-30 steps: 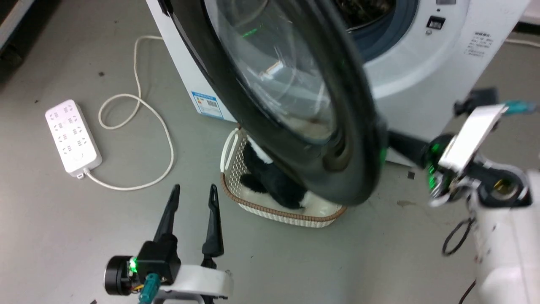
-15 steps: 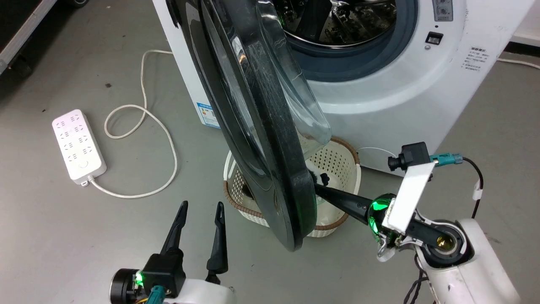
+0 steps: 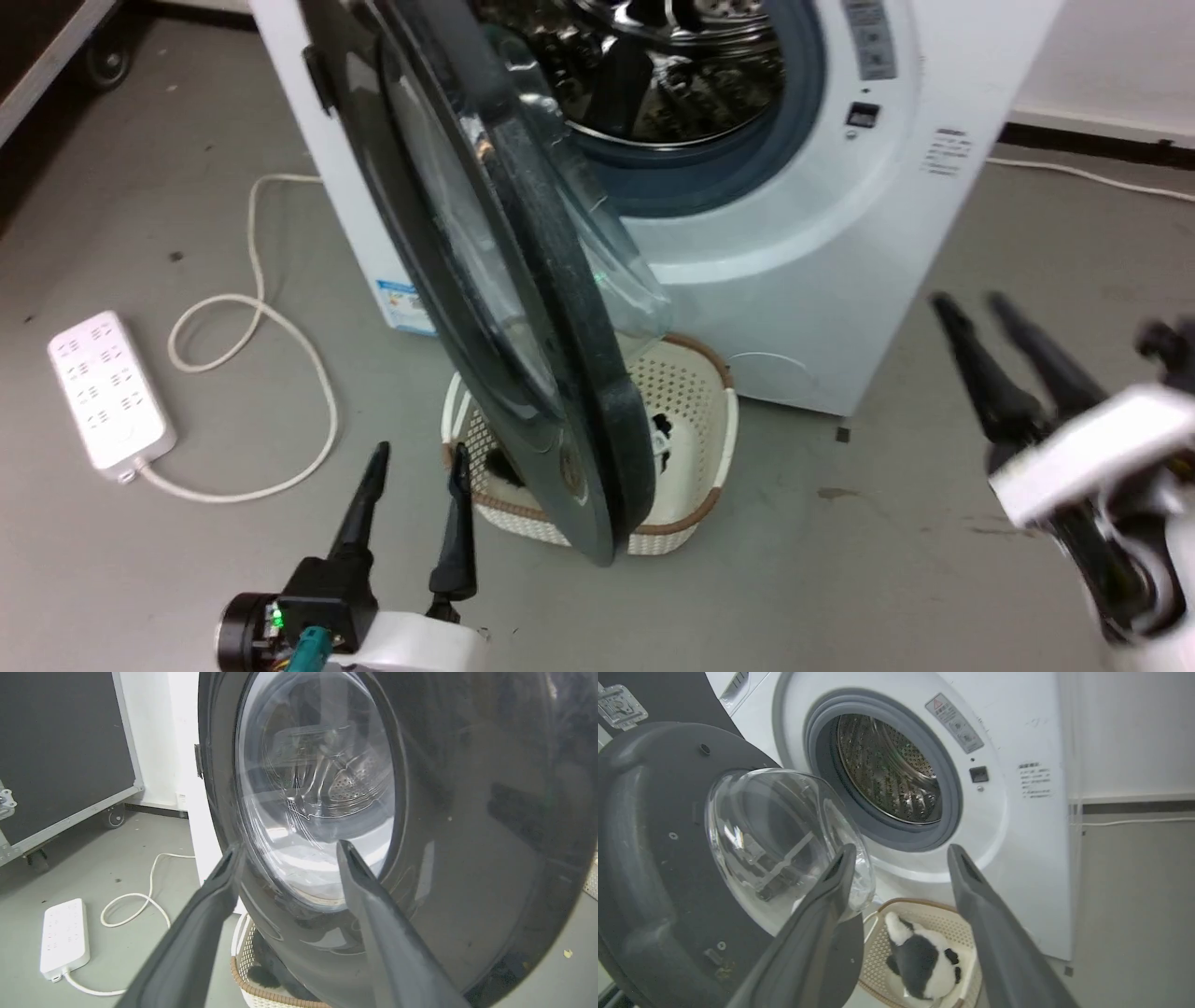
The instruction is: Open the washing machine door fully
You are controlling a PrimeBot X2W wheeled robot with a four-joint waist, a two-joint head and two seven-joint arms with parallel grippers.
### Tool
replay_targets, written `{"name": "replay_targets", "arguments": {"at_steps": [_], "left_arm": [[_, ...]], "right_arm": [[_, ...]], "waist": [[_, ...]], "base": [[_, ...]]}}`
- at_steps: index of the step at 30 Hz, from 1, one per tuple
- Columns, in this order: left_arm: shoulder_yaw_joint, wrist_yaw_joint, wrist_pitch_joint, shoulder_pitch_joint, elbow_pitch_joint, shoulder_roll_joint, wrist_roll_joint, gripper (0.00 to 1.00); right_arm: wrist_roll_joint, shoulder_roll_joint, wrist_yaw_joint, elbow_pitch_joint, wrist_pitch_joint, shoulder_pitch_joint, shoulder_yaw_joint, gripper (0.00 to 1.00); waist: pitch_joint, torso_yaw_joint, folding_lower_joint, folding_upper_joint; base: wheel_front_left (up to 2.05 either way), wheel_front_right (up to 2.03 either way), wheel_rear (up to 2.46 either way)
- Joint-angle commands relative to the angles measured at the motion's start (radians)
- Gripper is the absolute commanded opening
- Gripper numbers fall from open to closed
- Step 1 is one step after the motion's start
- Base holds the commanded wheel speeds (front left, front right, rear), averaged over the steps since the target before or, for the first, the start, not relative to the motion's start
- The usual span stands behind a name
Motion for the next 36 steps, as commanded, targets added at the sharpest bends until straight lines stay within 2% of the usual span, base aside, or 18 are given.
{"name": "replay_targets", "arguments": {"at_steps": [1, 3, 7, 10, 14, 16, 18, 28, 29, 30, 31, 36], "left_arm": [[0.012, -0.002, -0.006, 0.005, 0.001, 0.001, -0.001, 1.00], [0.025, -0.005, -0.006, 0.007, 0.000, 0.001, -0.002, 1.00], [0.046, -0.011, -0.006, 0.016, -0.007, 0.001, 0.001, 1.00], [0.056, -0.023, -0.006, 0.022, -0.008, 0.001, 0.007, 1.00], [0.059, -0.035, -0.006, 0.030, 0.003, 0.001, 0.016, 1.00], [0.062, -0.037, -0.006, 0.033, 0.013, 0.001, 0.023, 1.00], [0.060, -0.040, -0.006, 0.035, 0.019, 0.001, 0.024, 1.00], [0.062, -0.036, -0.006, 0.029, 0.022, 0.001, 0.043, 1.00], [0.062, -0.033, -0.006, 0.028, 0.021, 0.001, 0.044, 0.76], [0.062, -0.033, -0.006, 0.028, 0.021, 0.001, 0.044, 0.76], [0.059, -0.033, -0.006, 0.026, 0.022, 0.001, 0.046, 0.00], [0.060, -0.036, -0.006, 0.024, 0.011, 0.001, 0.047, 0.00]], "right_arm": [[-0.076, -0.030, 0.001, -0.014, -0.076, 0.043, 0.006, 1.00], [-0.205, -0.062, 0.001, -0.025, -0.196, 0.085, 0.003, 1.00], [-0.402, -0.045, 0.001, -0.043, -0.356, 0.165, -0.032, 1.00], [-0.529, 0.011, 0.001, -0.068, -0.405, 0.222, -0.073, 1.00], [-0.690, 0.127, 0.001, -0.107, -0.426, 0.319, -0.128, 1.00], [-0.717, 0.178, 0.001, -0.122, -0.429, 0.355, -0.143, 1.00], [-0.741, 0.201, 0.001, -0.139, -0.430, 0.377, -0.140, 1.00], [-0.768, 0.230, 0.001, -0.161, -0.430, 0.395, -0.134, 1.00], [-0.766, 0.230, 0.001, -0.162, -0.430, 0.392, -0.134, 1.00], [-0.766, 0.230, 0.001, -0.162, -0.430, 0.392, -0.134, 1.00], [-0.748, 0.231, 0.001, -0.162, -0.430, 0.388, -0.137, 1.00], [-0.728, 0.232, 0.001, -0.164, -0.430, 0.382, -0.133, 1.00]], "waist": [[-0.014, -0.023, 0.0000, 0.0000], [-0.022, -0.040, 0.0000, 0.0000], [-0.029, -0.068, 0.0000, 0.0000], [-0.033, -0.083, 0.0000, 0.0000], [-0.032, -0.091, 0.0000, 0.0000], [-0.029, -0.099, 0.0000, 0.0000], [-0.027, -0.105, 0.0000, 0.0000], [-0.020, -0.117, 0.0000, 0.0000], [-0.018, -0.118, 0.0000, 0.0000], [-0.018, -0.118, 0.0000, 0.0000], [-0.016, -0.121, 0.0000, 0.0000], [-0.014, -0.126, 0.0000, 0.0000]], "base": [[0.00, 0.00, 0.00], [0.00, 0.00, 0.00], [0.00, 0.00, 0.00], [0.00, 0.00, 0.00], [0.00, 0.00, 0.00], [0.00, 0.00, 0.00], [0.00, 0.00, 0.00], [0.00, 0.00, 0.00], [0.00, 0.00, 0.00], [0.00, 0.00, 0.00], [0.00, 0.00, 0.00], [0.00, 0.00, 0.00]]}}
